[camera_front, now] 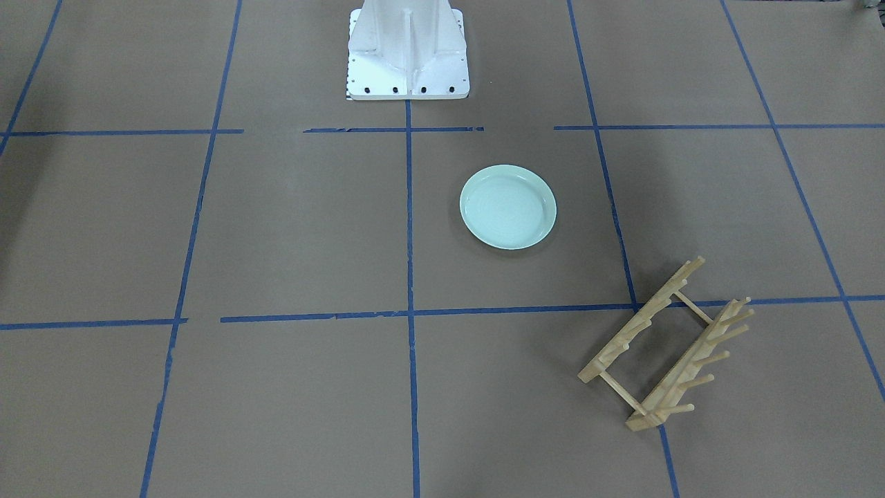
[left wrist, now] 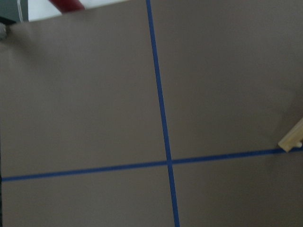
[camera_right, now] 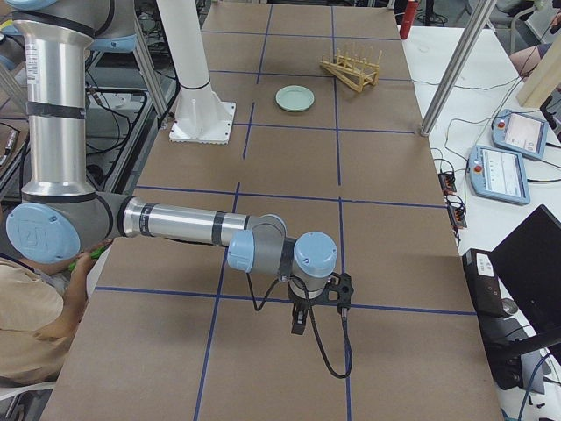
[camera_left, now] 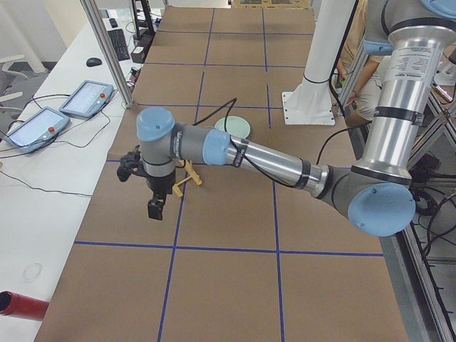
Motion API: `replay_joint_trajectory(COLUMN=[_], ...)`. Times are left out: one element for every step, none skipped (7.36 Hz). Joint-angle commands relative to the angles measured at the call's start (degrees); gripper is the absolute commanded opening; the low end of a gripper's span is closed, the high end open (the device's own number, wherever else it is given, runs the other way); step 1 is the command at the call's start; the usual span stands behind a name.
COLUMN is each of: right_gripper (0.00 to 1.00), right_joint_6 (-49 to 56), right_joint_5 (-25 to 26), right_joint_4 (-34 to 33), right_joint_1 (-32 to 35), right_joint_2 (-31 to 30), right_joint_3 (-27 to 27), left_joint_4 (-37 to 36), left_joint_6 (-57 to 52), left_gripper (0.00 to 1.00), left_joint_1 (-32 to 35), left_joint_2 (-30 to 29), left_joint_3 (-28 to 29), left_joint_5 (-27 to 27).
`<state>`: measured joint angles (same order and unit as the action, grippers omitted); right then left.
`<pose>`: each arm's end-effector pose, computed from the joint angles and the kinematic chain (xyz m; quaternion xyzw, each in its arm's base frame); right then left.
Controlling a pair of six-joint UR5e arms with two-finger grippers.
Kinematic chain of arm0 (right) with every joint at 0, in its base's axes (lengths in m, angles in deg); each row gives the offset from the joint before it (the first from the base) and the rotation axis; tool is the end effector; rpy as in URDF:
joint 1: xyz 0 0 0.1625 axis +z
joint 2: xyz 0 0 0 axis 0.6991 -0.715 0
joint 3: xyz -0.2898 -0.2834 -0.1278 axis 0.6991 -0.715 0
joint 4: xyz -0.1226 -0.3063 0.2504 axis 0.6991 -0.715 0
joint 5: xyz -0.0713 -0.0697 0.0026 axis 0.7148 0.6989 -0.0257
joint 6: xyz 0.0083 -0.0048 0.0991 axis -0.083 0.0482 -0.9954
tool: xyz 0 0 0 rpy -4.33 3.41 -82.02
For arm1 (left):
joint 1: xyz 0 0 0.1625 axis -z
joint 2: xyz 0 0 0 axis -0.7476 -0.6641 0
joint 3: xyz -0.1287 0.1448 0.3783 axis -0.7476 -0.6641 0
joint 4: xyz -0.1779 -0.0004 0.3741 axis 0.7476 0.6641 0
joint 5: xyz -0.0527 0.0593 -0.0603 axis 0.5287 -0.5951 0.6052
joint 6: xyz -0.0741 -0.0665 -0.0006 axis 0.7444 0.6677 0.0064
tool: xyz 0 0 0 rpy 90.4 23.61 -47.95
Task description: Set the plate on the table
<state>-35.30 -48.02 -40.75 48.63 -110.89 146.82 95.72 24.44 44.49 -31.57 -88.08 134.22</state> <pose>0.0895 -0.4532 0.6961 -0.0389 -0.3651 0.0371 0.9294 -0.0890 -0.5098 0.5776 0.0101 0.3802 0.0085 0.9248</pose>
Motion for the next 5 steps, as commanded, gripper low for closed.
replay_joint_trajectory(right_gripper=[1.0, 1.0, 1.0, 1.0, 1.0], right_joint_6=[0.0, 0.0, 0.0, 0.0, 0.0], right_joint_5=[0.0, 0.0, 0.0, 0.0, 0.0], right_joint_4=[0.0, 0.0, 0.0, 0.0, 0.0], right_joint_1=[0.0, 0.0, 0.0, 0.0, 0.0], right_joint_2=[0.0, 0.0, 0.1, 0.0, 0.1], right_joint_3=[0.0, 0.0, 0.0, 0.0, 0.0], left_joint_4=[-1.4, -1.3, -1.3, -1.6, -1.2], left_joint_6=[-0.1, -0.1, -0.1, -0.1, -0.5], left_gripper=[1.0, 1.0, 1.0, 1.0, 1.0], left_joint_1=[-0.6, -0.6, -0.6, -0.7, -0.7], left_joint_2=[3.0, 2.8, 2.9, 1.0, 0.5], left_joint_3=[0.6, 1.2, 1.5, 2.3, 4.2], left_joint_5=[1.6, 1.6, 1.6, 1.1, 1.6])
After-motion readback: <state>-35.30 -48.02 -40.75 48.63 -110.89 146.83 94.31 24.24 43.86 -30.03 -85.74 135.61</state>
